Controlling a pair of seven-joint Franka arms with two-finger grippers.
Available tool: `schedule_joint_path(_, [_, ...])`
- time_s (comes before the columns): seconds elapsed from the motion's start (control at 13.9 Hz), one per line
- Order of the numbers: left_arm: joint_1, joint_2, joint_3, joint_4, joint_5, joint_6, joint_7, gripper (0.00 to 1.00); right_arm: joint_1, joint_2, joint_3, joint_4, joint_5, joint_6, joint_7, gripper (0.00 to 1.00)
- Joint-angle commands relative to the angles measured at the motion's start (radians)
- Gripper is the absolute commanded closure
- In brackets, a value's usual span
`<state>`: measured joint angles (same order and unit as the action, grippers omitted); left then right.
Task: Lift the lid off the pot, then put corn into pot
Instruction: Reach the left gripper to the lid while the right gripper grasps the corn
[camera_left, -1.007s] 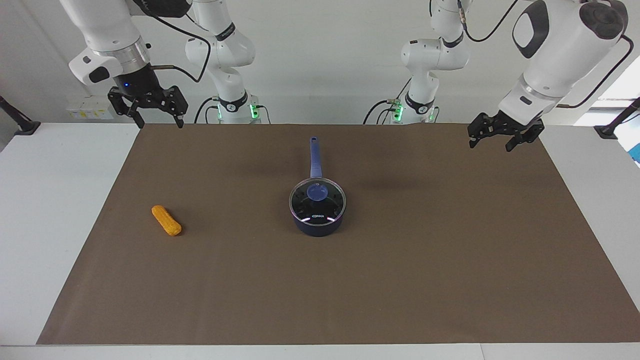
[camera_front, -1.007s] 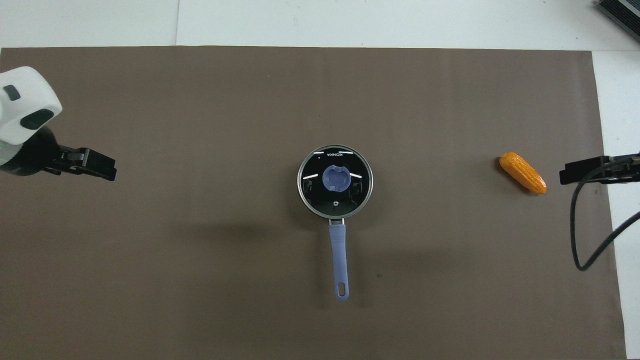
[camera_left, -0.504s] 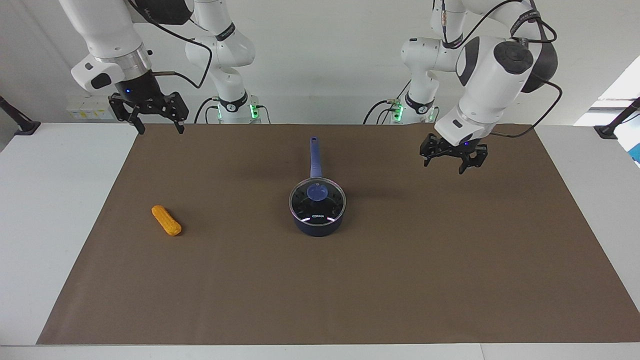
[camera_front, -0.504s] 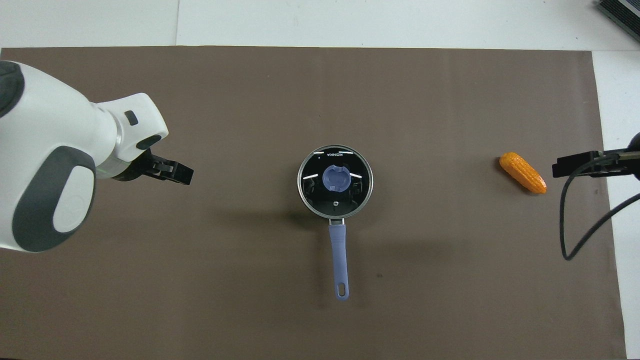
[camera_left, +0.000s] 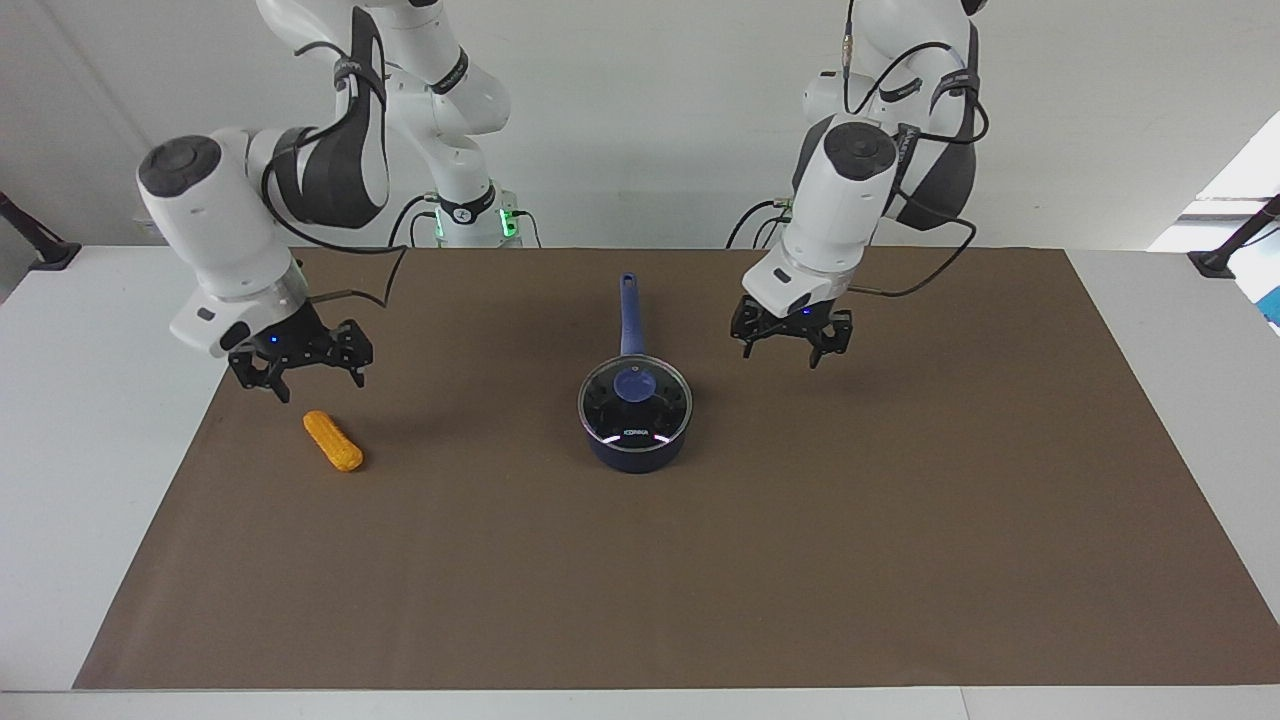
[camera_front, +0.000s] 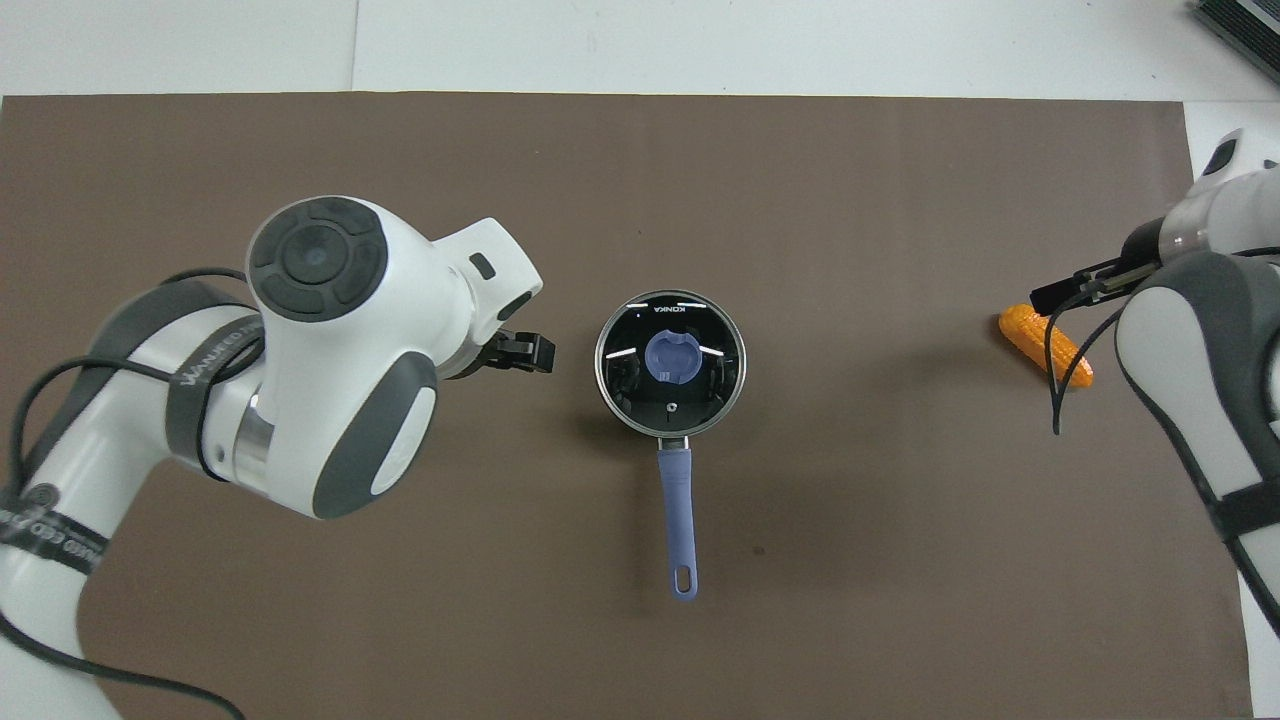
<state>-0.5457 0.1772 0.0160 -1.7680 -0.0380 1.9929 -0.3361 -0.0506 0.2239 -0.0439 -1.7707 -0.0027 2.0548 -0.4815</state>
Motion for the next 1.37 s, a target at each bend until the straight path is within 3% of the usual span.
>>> schedule_joint_path(0.0, [-0.075,0.079,0.019,0.109,0.006,-0.012,-0.110,0.00,-0.035,0.031,0.006,-0.067,-0.005,0.115,-0.290,0.00])
schedule_joint_path(0.14, [-0.134,0.141,0.019,0.186,0.012,-0.043,-0.229,0.00,-0.058,0.078,0.002,-0.084,-0.008,0.172,-0.496,0.00])
schedule_joint_path(0.29, [-0.164,0.211,0.019,0.279,0.012,-0.075,-0.294,0.00,-0.078,0.107,0.002,-0.111,-0.008,0.215,-0.581,0.00])
schedule_joint_path(0.43, [-0.192,0.275,0.019,0.370,0.021,-0.126,-0.317,0.00,-0.084,0.115,0.002,-0.160,-0.008,0.255,-0.580,0.00])
schedule_joint_path(0.72, [-0.221,0.338,0.021,0.419,0.023,-0.115,-0.394,0.00,-0.094,0.115,0.002,-0.211,-0.008,0.315,-0.581,0.00])
schedule_joint_path(0.79, [-0.226,0.370,0.021,0.455,0.023,-0.117,-0.409,0.00,-0.094,0.115,0.002,-0.210,-0.008,0.315,-0.578,0.32])
schedule_joint_path(0.86, [-0.227,0.390,0.021,0.475,0.023,-0.117,-0.411,0.00,-0.094,0.117,0.004,-0.210,-0.008,0.314,-0.572,0.79])
schedule_joint_path(0.94, [-0.227,0.390,0.021,0.475,0.023,-0.114,-0.411,0.00,-0.094,0.117,0.002,-0.205,-0.007,0.311,-0.562,1.00])
schedule_joint_path(1.15, [-0.226,0.390,0.019,0.473,0.029,-0.114,-0.409,0.00,-0.094,0.118,0.004,-0.184,-0.007,0.294,-0.464,1.00])
schedule_joint_path(1.22, [-0.226,0.390,0.019,0.472,0.029,-0.114,-0.409,0.10,-0.084,0.108,0.004,-0.177,-0.007,0.282,-0.433,1.00])
schedule_joint_path(1.29, [-0.224,0.389,0.021,0.470,0.030,-0.114,-0.409,0.33,-0.075,0.097,0.004,-0.161,-0.007,0.250,-0.378,1.00])
